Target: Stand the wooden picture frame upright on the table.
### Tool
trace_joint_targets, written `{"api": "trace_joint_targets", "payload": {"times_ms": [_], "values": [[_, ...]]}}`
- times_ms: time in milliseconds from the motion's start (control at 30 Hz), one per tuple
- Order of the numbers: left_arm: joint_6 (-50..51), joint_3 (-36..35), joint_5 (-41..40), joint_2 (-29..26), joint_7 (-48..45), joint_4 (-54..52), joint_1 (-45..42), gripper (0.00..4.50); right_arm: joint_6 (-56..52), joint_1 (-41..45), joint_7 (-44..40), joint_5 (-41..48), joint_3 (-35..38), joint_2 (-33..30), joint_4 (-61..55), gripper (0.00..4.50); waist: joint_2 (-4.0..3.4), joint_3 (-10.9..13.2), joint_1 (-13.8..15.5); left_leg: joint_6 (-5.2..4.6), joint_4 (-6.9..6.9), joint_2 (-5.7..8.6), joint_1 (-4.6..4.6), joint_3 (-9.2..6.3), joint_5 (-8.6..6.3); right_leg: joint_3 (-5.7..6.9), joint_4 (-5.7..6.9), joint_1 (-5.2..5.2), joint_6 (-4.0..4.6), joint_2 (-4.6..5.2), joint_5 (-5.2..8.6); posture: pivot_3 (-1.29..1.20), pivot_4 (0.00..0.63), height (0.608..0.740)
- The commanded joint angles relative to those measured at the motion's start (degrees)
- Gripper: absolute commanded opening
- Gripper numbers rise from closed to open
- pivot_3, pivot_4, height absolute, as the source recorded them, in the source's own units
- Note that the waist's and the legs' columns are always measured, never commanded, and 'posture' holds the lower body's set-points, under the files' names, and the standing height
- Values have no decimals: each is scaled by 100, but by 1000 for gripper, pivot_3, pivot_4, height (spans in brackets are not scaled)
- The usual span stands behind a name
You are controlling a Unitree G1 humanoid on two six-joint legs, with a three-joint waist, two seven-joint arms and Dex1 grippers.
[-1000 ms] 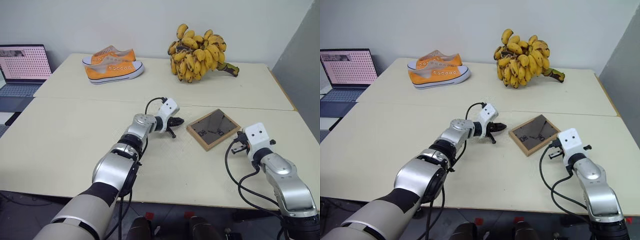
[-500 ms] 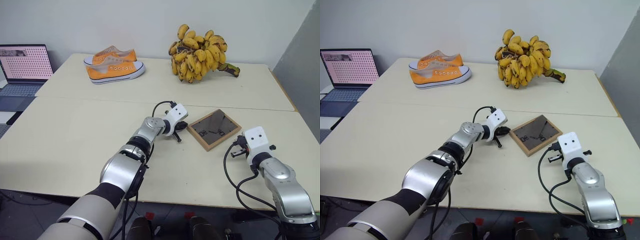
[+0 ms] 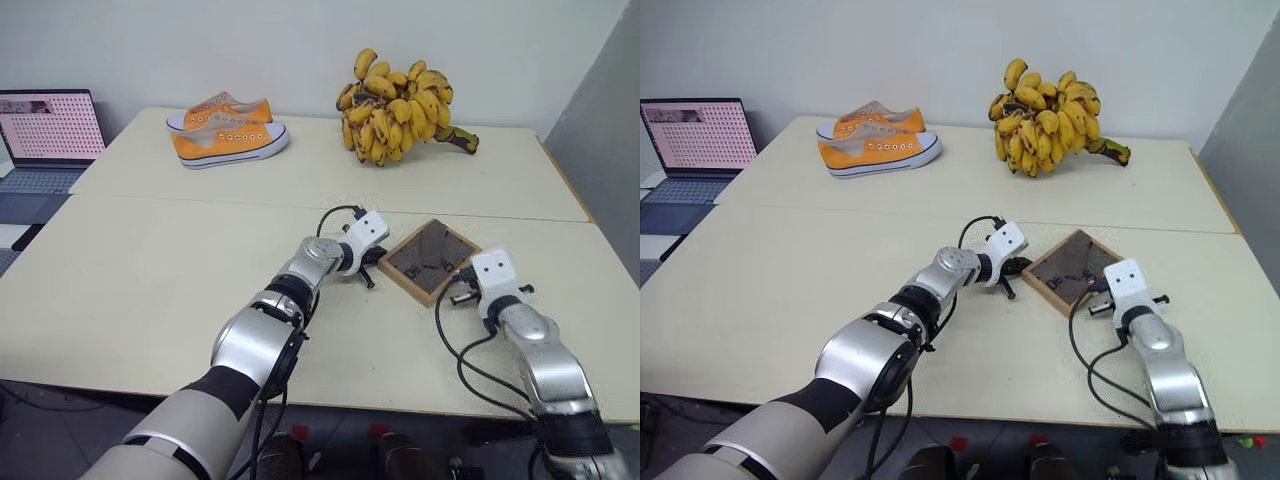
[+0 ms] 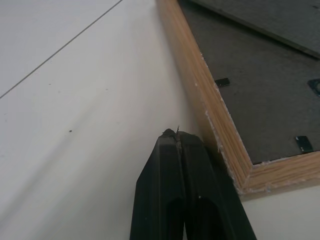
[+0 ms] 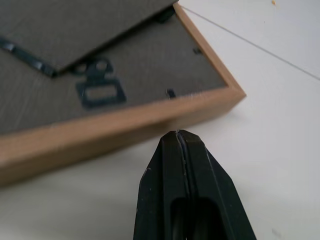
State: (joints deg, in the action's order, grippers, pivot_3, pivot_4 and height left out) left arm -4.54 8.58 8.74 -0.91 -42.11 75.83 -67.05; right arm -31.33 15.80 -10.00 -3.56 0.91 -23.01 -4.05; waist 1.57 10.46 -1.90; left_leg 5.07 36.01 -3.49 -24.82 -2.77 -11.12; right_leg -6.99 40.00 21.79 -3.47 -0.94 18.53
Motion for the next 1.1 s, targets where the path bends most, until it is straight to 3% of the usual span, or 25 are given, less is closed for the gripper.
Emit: {"api": "trace_joint_targets", "payload": {"times_ms": [33,233,433,867,1100], "values": [[-138,27,-45,-69,-591,-393,158,40,656,398,-9,-101,-78,37,620,0,0,0,0,0,0,-1,0,-1,0,1,0,0,0,-1,0,0,150,740],[-9,79,-178,-210,-1268,-1156,625,40,964,638,-220,-33,-198,150,1032,0,-2,-2,-93,0,-1,-4,6,-2,1,0,2,-5,0,-1,0,0,150,740],[811,104,-478,-348,-1548,-2738,1264,40,921,646,-482,23,-408,387,814,0,-4,-2,-145,0,-1,-5,7,-7,1,4,4,-7,0,-1,0,0,150,740],[2748,228,-855,-671,-1437,-5783,2396,40,507,214,-963,88,-932,916,-117,0,-7,-3,-157,1,-1,-11,7,-11,2,7,7,-6,1,-3,0,0,150,740],[3161,448,-856,-1312,-1500,-6580,2805,40,516,217,-1105,-44,-918,559,-158,0,-13,-4,-130,1,3,-8,7,-13,2,10,3,-14,1,0,0,0,150,740]]}}
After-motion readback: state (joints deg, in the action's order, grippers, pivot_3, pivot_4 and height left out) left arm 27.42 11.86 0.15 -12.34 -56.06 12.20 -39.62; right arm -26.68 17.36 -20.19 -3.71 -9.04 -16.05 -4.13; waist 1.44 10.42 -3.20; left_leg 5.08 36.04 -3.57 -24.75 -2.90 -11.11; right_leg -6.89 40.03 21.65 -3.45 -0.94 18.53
